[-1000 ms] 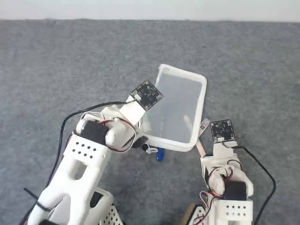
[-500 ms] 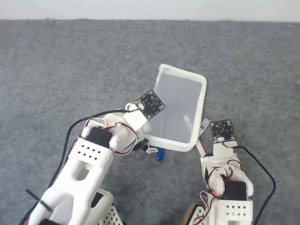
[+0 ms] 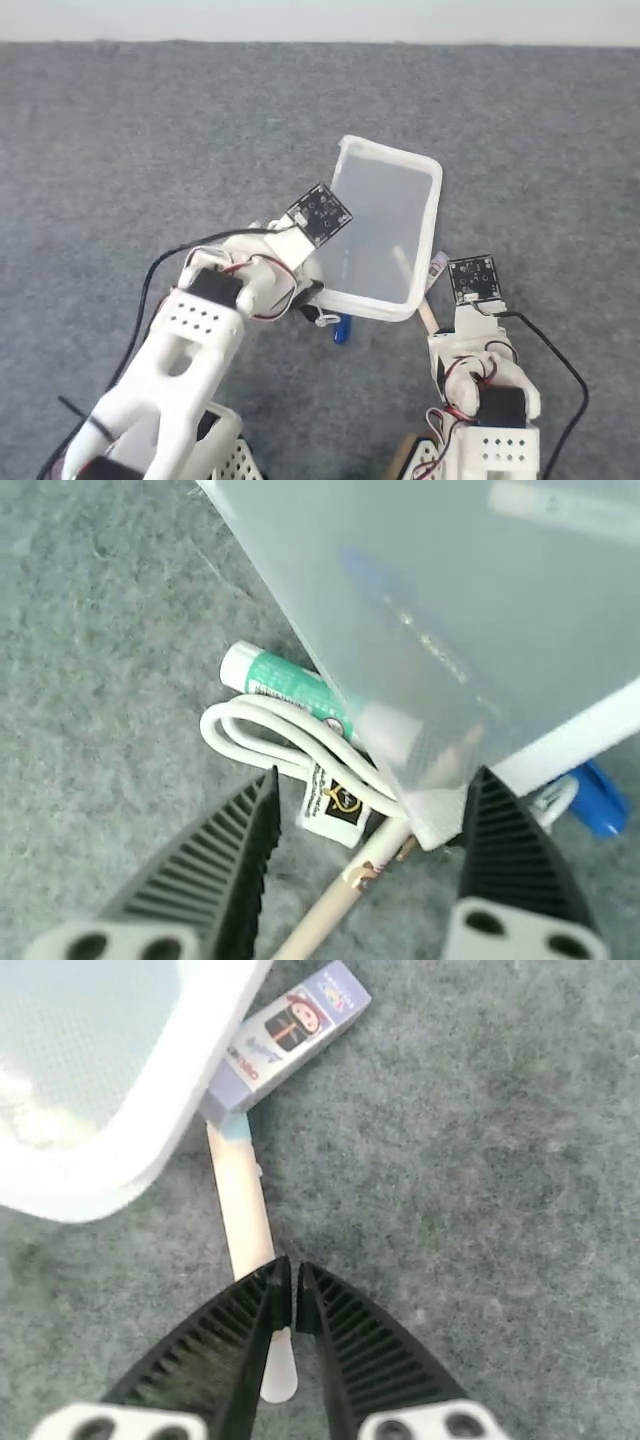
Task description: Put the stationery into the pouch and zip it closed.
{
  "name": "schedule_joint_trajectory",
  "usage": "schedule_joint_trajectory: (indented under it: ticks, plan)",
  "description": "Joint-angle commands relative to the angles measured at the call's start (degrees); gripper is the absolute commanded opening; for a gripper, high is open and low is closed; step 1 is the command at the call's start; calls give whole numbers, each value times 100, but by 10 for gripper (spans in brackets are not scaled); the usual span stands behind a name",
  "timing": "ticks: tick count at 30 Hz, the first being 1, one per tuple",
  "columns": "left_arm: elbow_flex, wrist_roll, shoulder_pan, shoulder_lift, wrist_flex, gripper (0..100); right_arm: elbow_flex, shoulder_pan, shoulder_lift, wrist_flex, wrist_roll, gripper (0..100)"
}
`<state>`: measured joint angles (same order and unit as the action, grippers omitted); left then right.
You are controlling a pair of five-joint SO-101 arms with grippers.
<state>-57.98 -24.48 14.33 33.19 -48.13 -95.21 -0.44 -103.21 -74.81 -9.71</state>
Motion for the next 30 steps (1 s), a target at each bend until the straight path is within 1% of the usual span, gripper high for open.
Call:
schedule_joint_trajectory:
  ticks: [1, 4, 6, 9, 11, 14, 20, 23, 27, 30]
  plan:
    - [778, 237, -35, -607, -431, 274, -123, -4, -101, 31, 9, 6]
    - [1402, 255, 18, -677, -1451, 273, -123, -4, -101, 31, 9, 6]
    - [1727, 255, 18, -510, -1960, 272, -123, -4, -101, 31, 9, 6]
    - [1895, 237, 18, -167, -2426, 272, -123, -4, -101, 31, 9, 6]
    - [1780, 220, 18, -44, -2523, 273, -123, -4, -101, 31, 9, 6]
    - [1323, 211, 18, -35, -2215, 275, -123, -4, -101, 31, 9, 6]
    - [295, 255, 18, -44, -624, 275, -123, -4, -101, 31, 9, 6]
    - [163, 290, 0, -44, -167, 273, -123, -4, -101, 31, 9, 6]
    - [171, 888, 0, -44, 440, 273, -123, -4, -101, 31, 9, 6]
    - [171, 1090, 18, -53, 888, 273, -123, -4, -101, 31, 9, 6]
